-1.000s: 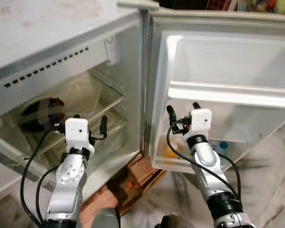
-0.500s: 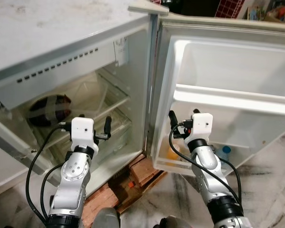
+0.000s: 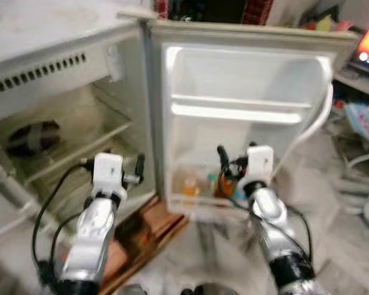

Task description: Restocking fridge

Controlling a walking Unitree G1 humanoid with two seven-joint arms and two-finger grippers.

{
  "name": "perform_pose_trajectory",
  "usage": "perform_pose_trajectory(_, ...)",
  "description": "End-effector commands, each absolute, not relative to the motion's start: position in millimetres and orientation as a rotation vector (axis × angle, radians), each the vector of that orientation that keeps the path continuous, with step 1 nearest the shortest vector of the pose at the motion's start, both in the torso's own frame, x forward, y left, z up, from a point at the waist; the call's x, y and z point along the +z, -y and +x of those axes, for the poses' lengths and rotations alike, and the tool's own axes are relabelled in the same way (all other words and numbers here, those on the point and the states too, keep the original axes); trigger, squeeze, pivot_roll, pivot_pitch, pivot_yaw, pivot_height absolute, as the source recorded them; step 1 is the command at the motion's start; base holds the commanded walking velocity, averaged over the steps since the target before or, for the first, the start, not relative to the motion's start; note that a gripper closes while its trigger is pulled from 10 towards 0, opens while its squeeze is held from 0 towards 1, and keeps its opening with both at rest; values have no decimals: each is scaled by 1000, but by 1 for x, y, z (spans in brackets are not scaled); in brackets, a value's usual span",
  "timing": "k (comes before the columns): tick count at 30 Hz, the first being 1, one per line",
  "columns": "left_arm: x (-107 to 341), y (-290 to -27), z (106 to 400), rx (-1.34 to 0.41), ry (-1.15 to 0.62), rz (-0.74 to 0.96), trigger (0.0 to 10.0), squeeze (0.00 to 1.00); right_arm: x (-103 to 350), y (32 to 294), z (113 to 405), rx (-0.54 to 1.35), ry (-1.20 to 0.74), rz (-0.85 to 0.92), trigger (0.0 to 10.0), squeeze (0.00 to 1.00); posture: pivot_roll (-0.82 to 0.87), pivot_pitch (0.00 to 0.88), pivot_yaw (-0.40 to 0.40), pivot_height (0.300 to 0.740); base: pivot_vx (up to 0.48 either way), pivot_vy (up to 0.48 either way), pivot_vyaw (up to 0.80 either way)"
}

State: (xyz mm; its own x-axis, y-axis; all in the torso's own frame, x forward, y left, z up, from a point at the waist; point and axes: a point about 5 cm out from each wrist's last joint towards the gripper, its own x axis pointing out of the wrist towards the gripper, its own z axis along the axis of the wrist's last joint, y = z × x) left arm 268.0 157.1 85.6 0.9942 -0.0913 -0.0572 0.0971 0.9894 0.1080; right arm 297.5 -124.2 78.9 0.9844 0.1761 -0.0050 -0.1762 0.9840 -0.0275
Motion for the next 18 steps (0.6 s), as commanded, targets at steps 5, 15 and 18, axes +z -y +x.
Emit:
perform_pose_trajectory(5, 84, -155, 271, -96, -57, 126, 10000, 0, 86, 114, 301, 235, 14, -83, 10000, 0, 118, 0, -19, 740, 311, -362, 0)
perform_pose_trajectory(15, 83, -156, 272, -90, -57, 129, 10000, 0, 94, 111, 301, 307, 90, -160, 10000, 0, 118, 0, -20, 740, 332, -343, 0)
perform_pose_trajectory(18, 84, -155, 273, -91, -55, 127, 10000, 0, 93, 112, 301, 295, 83, -150, 10000, 0, 118, 0, -20, 740, 334, -341, 0)
